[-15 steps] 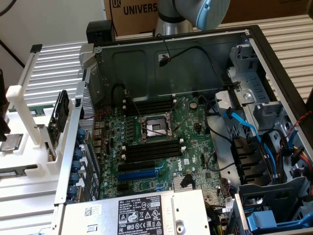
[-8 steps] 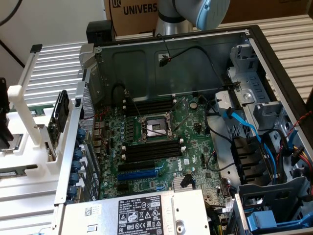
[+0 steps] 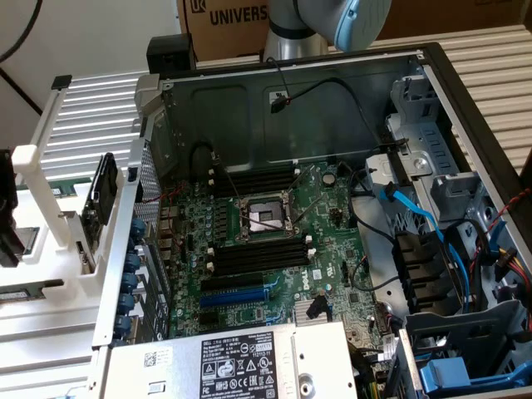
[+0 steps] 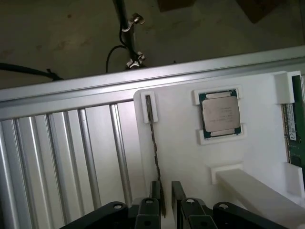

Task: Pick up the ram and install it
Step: 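Pick up the ram and move it above insertion slot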

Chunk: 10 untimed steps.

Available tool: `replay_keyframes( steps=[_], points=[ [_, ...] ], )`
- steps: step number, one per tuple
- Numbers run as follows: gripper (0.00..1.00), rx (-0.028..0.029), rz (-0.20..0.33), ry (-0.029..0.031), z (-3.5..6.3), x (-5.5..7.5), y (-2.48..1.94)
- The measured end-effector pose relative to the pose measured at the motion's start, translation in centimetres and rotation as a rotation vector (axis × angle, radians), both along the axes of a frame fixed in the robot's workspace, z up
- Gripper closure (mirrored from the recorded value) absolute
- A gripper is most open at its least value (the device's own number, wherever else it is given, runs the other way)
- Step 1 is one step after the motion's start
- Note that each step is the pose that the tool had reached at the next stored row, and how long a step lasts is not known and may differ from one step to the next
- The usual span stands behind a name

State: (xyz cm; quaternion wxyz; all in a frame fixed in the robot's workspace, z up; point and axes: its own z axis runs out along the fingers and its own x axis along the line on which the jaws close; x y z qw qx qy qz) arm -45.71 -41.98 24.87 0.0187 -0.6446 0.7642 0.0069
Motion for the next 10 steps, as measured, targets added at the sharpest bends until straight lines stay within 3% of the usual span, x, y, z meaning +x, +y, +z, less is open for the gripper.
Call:
replay_keyframes(
  steps=[10],
  points=[
    [0.76, 0.0081, 0.001, 0.0003, -1.83, -0.1, -0.41]
  ],
)
